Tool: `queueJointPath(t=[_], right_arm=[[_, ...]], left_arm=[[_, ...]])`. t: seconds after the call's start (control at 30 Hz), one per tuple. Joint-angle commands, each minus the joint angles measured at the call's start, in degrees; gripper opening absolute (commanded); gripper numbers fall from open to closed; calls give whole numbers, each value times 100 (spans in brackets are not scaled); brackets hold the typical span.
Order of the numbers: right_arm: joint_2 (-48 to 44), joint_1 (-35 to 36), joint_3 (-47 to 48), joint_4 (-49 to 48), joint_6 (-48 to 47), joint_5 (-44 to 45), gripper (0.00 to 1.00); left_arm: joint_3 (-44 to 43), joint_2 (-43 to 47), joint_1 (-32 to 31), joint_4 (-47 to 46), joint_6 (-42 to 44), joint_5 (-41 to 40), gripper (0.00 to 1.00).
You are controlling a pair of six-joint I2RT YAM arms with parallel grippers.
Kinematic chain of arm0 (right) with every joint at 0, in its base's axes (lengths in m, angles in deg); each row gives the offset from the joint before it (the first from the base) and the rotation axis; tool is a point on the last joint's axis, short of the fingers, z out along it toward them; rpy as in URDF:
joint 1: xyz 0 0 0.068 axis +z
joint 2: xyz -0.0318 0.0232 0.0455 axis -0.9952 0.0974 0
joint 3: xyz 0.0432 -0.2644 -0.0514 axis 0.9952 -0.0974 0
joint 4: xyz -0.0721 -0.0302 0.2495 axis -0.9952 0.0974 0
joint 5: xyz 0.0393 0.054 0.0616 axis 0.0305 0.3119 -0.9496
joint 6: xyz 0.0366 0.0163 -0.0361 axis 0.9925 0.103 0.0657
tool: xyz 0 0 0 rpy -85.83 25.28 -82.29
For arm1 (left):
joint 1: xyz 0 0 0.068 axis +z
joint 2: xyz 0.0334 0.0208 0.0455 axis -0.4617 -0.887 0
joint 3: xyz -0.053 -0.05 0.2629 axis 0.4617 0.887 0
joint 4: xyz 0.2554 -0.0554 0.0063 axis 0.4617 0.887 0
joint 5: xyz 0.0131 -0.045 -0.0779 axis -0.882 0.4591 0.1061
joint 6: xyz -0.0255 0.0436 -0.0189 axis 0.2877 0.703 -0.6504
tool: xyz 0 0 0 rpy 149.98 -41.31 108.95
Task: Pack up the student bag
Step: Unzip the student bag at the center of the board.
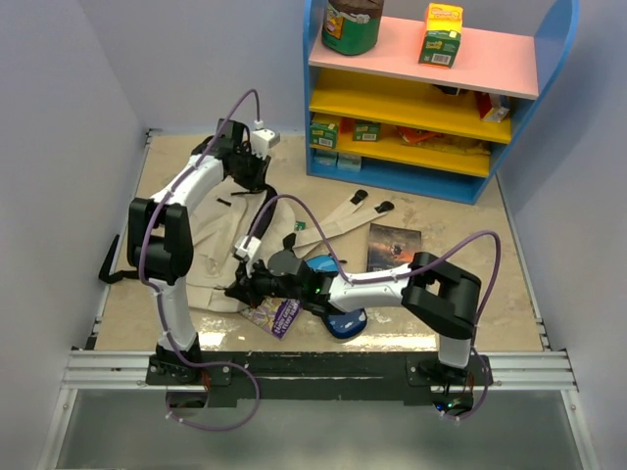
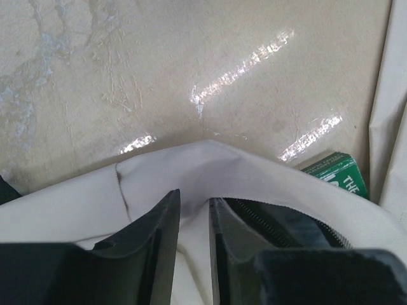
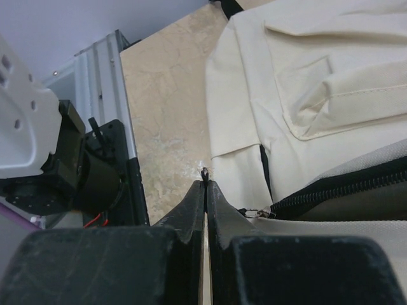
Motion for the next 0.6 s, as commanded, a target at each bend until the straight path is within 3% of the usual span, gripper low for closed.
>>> queueJointPath(t=[0.0, 0.07, 0.1, 0.23, 0.3, 0.57], right_arm=[[-243, 146, 32, 383, 151, 332, 2], [-506, 137, -214, 401, 142, 508, 9], [-586, 137, -267, 462, 142, 535, 24], [-920, 128, -382, 726, 37, 535, 46], [-1183, 111, -435, 822, -16, 588, 52], [-2378, -591, -847, 946, 81, 517, 56]], left_arm=[[-194, 309, 65, 107, 85, 236, 37], [-89, 441, 65, 205, 278, 324, 45], [-36, 607, 65, 275, 331, 377, 46], [96, 1038, 92, 617, 534, 500, 47], [157, 1353, 109, 819, 665, 588, 47], [912, 2206, 65, 1050, 885, 1518, 49]])
